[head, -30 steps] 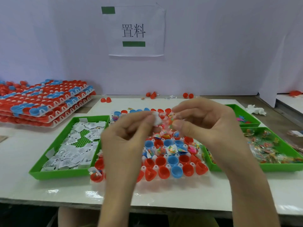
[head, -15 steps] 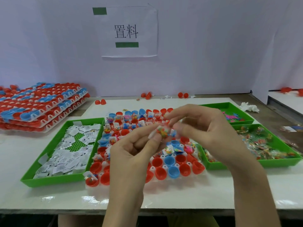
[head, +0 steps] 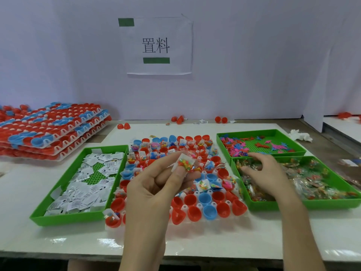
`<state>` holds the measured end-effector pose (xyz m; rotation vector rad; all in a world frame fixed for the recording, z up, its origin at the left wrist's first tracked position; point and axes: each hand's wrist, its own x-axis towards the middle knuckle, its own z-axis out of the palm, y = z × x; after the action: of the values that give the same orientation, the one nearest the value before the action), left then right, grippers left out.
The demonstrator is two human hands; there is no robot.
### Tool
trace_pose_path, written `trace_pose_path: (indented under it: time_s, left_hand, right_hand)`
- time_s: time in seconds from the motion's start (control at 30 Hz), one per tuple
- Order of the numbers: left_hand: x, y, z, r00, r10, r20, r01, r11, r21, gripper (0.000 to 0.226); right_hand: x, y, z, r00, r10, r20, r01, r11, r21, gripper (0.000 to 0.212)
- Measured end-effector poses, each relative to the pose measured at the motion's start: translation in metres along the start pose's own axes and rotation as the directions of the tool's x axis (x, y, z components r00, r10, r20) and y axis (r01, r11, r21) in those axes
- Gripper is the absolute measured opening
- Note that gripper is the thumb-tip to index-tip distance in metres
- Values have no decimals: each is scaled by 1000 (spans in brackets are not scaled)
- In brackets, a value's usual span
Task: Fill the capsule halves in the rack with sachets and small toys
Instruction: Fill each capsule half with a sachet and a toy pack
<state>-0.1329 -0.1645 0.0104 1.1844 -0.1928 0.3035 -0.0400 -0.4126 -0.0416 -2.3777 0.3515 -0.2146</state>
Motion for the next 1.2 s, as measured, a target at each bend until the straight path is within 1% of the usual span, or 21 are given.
trace_pose_path:
  time_s: [0.1, 0.2, 0.27, 0.4, 0.47, 0.5, 0.57, 0.63, 0.73, 0.83, 0.9, 1.03, 1.2]
  left_hand:
    - [-1, -2, -1, 1000, 7, 16, -8, 1000, 29, 30]
    - [-1, -1, -4, 1000, 2, 29, -3, 998, 58, 30]
    - [-1, -1, -8, 999, 3, 33, -5, 997, 71, 31]
    - [-2, 0, -9, 1000, 10, 17, -10, 999, 34, 31]
    - [-3, -1, -7, 1000, 0, 25, 0, 1000, 12, 31]
    - [-4, -1, -6, 999, -9, 34, 9, 1000, 5, 31]
    - [-5, -1, -7, 998, -25, 56, 25, 1000, -8, 32]
    - [-5, 0, -8, 997, -28, 70, 29, 1000, -13, 34]
    - [-5, 1, -12, 998, -23, 63, 24, 1000, -8, 33]
    - [-5, 0, -15, 998, -36, 53, 36, 999, 2, 34]
    - [-5, 0, -13, 998, -36, 55, 36, 999, 1, 32]
    - [-7, -2, -9, 997, -40, 72, 38, 999, 17, 31]
    - [-8, -2, -8, 995, -47, 91, 44, 999, 33, 30]
  right_hand:
    - [4, -1, 4, 999, -6, -45, 7, 1000, 6, 57]
    - [11, -3, 9, 993, -40, -112, 39, 999, -13, 45]
    - [21, -8, 7, 996, -64, -68, 61, 997, -51, 39]
    - [41, -18, -3, 994, -51, 101, 73, 970, -230, 27]
    - [50, -25, -6, 990, -30, 138, 57, 978, -200, 19]
    - [52, -28, -7, 991, -24, 135, 47, 984, -170, 21]
    - [53, -28, -5, 996, -28, 79, 38, 991, -131, 28]
    - [52, -22, 2, 999, -43, -10, 43, 997, -65, 30]
    - [50, -9, 12, 987, -84, -138, 90, 995, 43, 33]
    - [56, -3, 14, 973, -104, -205, 120, 991, 66, 36]
    - [59, 0, 15, 969, -100, -226, 118, 991, 66, 35]
    - [61, 2, 18, 967, -127, -222, 144, 987, 65, 35]
    - [62, 2, 19, 969, -173, -175, 177, 984, 4, 30]
